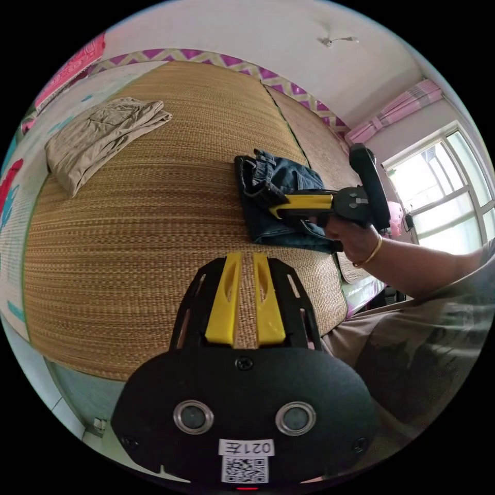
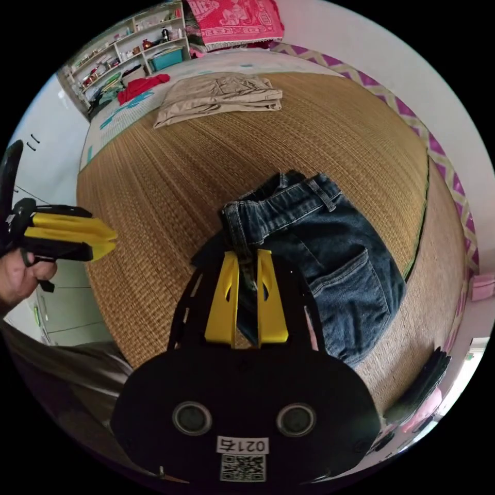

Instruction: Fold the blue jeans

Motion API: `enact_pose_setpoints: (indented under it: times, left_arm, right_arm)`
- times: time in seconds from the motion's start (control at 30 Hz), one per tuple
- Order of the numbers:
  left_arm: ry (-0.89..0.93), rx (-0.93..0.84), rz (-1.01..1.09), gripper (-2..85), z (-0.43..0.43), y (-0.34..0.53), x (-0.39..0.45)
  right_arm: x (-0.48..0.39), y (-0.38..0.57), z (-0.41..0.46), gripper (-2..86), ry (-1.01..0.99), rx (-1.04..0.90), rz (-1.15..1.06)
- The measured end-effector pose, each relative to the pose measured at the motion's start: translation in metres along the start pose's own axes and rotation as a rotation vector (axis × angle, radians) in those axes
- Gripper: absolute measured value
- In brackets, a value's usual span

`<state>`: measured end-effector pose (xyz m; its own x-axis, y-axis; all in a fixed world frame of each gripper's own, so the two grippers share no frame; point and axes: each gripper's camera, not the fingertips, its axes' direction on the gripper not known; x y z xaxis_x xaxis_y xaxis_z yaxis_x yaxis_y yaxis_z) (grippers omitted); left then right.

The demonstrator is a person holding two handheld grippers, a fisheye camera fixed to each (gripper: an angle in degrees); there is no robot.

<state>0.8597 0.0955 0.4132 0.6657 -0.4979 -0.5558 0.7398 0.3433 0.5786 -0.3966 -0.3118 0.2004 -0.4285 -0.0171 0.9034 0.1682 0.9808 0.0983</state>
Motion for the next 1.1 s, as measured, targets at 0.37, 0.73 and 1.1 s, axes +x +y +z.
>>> enact_pose_setpoints:
  times: [0.37,0.73,1.1]
  left_arm:
    - [0.249,0.117,-0.1,7.7,0.054,-0.106,-0.092]
    - [0.675,-0.238,-0.252,17.4,0.206,-0.158,-0.188]
    - [0.625,-0.311,-0.238,5.7,0.211,-0.197,-0.158]
  right_arm:
    - [0.108,0.041,-0.035,3.3,-0.493,0.09,0.175]
    - [0.32,0.222,0.063,12.6,-0.819,0.144,0.844]
    - [0.335,0.25,0.083,5.0,-0.788,0.157,0.839]
